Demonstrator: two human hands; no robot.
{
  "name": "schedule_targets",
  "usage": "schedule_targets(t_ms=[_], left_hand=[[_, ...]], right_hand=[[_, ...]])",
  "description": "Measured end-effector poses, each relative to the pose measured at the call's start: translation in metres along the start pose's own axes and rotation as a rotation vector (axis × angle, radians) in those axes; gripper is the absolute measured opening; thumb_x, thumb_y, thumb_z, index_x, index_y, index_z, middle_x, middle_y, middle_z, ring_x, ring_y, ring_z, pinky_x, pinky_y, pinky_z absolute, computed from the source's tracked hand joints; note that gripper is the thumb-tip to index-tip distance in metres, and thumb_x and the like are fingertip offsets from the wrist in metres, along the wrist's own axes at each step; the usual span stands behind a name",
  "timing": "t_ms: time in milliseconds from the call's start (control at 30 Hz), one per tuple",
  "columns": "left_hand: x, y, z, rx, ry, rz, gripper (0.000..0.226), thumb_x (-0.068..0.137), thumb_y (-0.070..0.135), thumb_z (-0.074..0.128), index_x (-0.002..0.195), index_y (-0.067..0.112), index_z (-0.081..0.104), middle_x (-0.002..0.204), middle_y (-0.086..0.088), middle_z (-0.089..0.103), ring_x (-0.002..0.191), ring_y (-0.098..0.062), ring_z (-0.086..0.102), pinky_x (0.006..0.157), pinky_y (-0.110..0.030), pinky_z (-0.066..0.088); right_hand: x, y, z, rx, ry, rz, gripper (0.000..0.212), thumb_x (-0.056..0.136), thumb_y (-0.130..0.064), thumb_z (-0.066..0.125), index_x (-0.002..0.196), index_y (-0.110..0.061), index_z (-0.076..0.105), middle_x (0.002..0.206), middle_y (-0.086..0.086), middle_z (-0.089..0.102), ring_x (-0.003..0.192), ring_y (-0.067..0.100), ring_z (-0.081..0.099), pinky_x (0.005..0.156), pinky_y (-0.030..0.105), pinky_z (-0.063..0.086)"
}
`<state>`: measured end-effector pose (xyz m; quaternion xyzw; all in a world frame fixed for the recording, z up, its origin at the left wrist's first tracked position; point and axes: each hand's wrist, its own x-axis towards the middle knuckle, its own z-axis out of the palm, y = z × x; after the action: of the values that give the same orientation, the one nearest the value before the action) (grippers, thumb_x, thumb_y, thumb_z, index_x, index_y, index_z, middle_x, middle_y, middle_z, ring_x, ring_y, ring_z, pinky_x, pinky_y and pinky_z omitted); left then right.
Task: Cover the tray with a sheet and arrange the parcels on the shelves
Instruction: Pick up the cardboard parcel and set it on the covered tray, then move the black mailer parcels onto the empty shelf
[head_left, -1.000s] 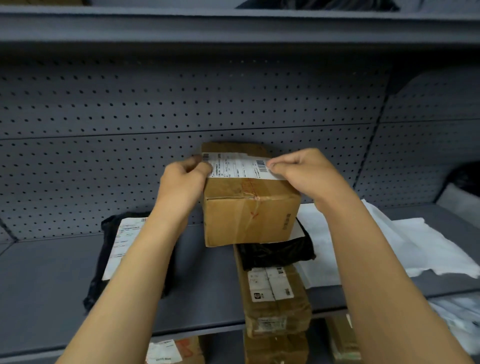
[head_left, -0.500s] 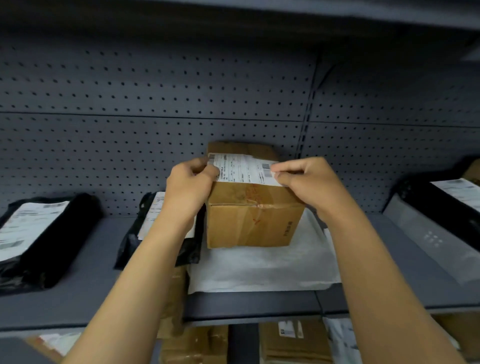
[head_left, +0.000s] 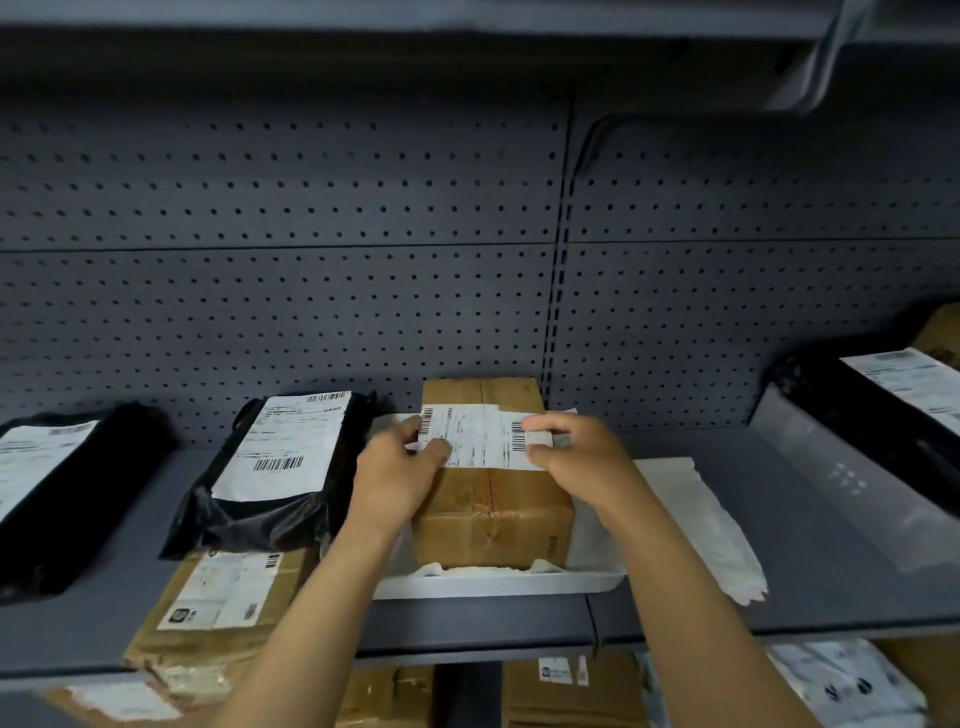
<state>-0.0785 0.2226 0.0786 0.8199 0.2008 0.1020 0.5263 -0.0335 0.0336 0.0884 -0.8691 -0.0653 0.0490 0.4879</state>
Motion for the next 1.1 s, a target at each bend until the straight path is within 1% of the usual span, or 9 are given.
schedule_targets(t_ms=[133, 267, 400, 467, 533, 700, 800, 933, 1100], left_hand=[[0.0, -0.011, 0.006, -0.03, 0.046, 0.012, 0.046, 0.091, 0.029, 0.067, 0.135, 0.021, 0.062, 0.106, 0.009, 0.067, 0.09, -0.009, 0.064, 0.081, -0.024, 0.049], [0.003, -0.007, 0.001, 0.087, 0.046, 0.062, 0.059, 0.087, 0.033, 0.07, 0.142, 0.025, 0.054, 0.137, -0.001, 0.057, 0.118, -0.022, 0.061, 0.104, -0.04, 0.048], [0.006, 0.002, -0.023, 0.063, 0.042, 0.173, 0.029, 0.086, 0.016, 0.066, 0.105, 0.038, 0.069, 0.111, -0.001, 0.072, 0.102, -0.017, 0.068, 0.085, -0.021, 0.05], [0.005, 0.008, -0.046, 0.027, 0.082, 0.183, 0.027, 0.091, 0.014, 0.061, 0.099, 0.038, 0.07, 0.104, 0.009, 0.074, 0.098, -0.01, 0.069, 0.081, -0.013, 0.049], [0.004, 0.015, -0.07, -0.07, 0.121, 0.176, 0.026, 0.093, 0.015, 0.059, 0.095, 0.038, 0.072, 0.098, 0.014, 0.073, 0.094, -0.014, 0.071, 0.089, -0.028, 0.057], [-0.001, 0.024, -0.136, -0.169, 0.207, 0.201, 0.026, 0.093, 0.02, 0.06, 0.09, 0.041, 0.075, 0.097, 0.012, 0.073, 0.096, -0.016, 0.07, 0.093, -0.045, 0.058], [0.006, 0.009, -0.185, -0.164, 0.277, 0.202, 0.023, 0.093, 0.02, 0.061, 0.091, 0.039, 0.075, 0.097, 0.013, 0.074, 0.1, -0.013, 0.068, 0.096, -0.043, 0.055], [0.014, -0.023, -0.245, -0.056, 0.342, 0.208, 0.024, 0.095, 0.018, 0.059, 0.096, 0.037, 0.073, 0.101, 0.01, 0.075, 0.093, -0.003, 0.067, 0.078, -0.013, 0.049], [0.032, -0.073, -0.323, -0.003, 0.342, 0.153, 0.026, 0.096, 0.018, 0.057, 0.105, 0.035, 0.074, 0.108, 0.01, 0.073, 0.105, -0.011, 0.066, 0.087, -0.025, 0.049]], right_hand=[[-0.002, 0.009, 0.005, 0.083, 0.009, 0.022, 0.029, 0.093, -0.016, 0.065, 0.119, -0.027, 0.072, 0.118, -0.011, 0.06, 0.095, 0.001, 0.057, 0.064, 0.01, 0.041], [-0.001, 0.008, 0.005, -0.032, 0.11, -0.048, 0.028, 0.092, -0.015, 0.065, 0.116, -0.029, 0.072, 0.115, -0.011, 0.052, 0.105, 0.007, 0.054, 0.07, 0.008, 0.039], [0.001, -0.02, 0.012, -0.047, 0.222, -0.211, 0.023, 0.092, -0.018, 0.063, 0.101, -0.037, 0.071, 0.116, -0.015, 0.055, 0.107, 0.004, 0.053, 0.09, 0.022, 0.044], [0.003, -0.04, 0.022, -0.011, 0.203, -0.271, 0.023, 0.092, -0.02, 0.061, 0.1, -0.038, 0.072, 0.118, -0.016, 0.059, 0.1, -0.004, 0.055, 0.086, 0.021, 0.047], [0.004, -0.062, 0.034, 0.052, 0.149, -0.291, 0.026, 0.092, -0.018, 0.06, 0.102, -0.038, 0.073, 0.115, -0.014, 0.061, 0.09, -0.007, 0.058, 0.072, 0.013, 0.046], [-0.002, -0.111, 0.08, 0.135, 0.017, -0.352, 0.025, 0.094, -0.017, 0.062, 0.103, -0.038, 0.073, 0.106, -0.018, 0.067, 0.089, -0.001, 0.063, 0.068, 0.016, 0.046], [-0.008, -0.137, 0.115, 0.155, -0.044, -0.381, 0.026, 0.093, -0.018, 0.062, 0.102, -0.039, 0.073, 0.101, -0.027, 0.067, 0.092, -0.005, 0.063, 0.076, 0.019, 0.05], [-0.009, -0.172, 0.168, 0.186, -0.089, -0.395, 0.026, 0.094, -0.016, 0.062, 0.106, -0.035, 0.074, 0.104, -0.023, 0.068, 0.095, -0.003, 0.063, 0.074, 0.016, 0.047], [-0.014, -0.217, 0.251, 0.228, -0.108, -0.36, 0.027, 0.095, -0.019, 0.061, 0.114, -0.035, 0.071, 0.117, -0.018, 0.066, 0.102, -0.003, 0.061, 0.082, 0.019, 0.049]])
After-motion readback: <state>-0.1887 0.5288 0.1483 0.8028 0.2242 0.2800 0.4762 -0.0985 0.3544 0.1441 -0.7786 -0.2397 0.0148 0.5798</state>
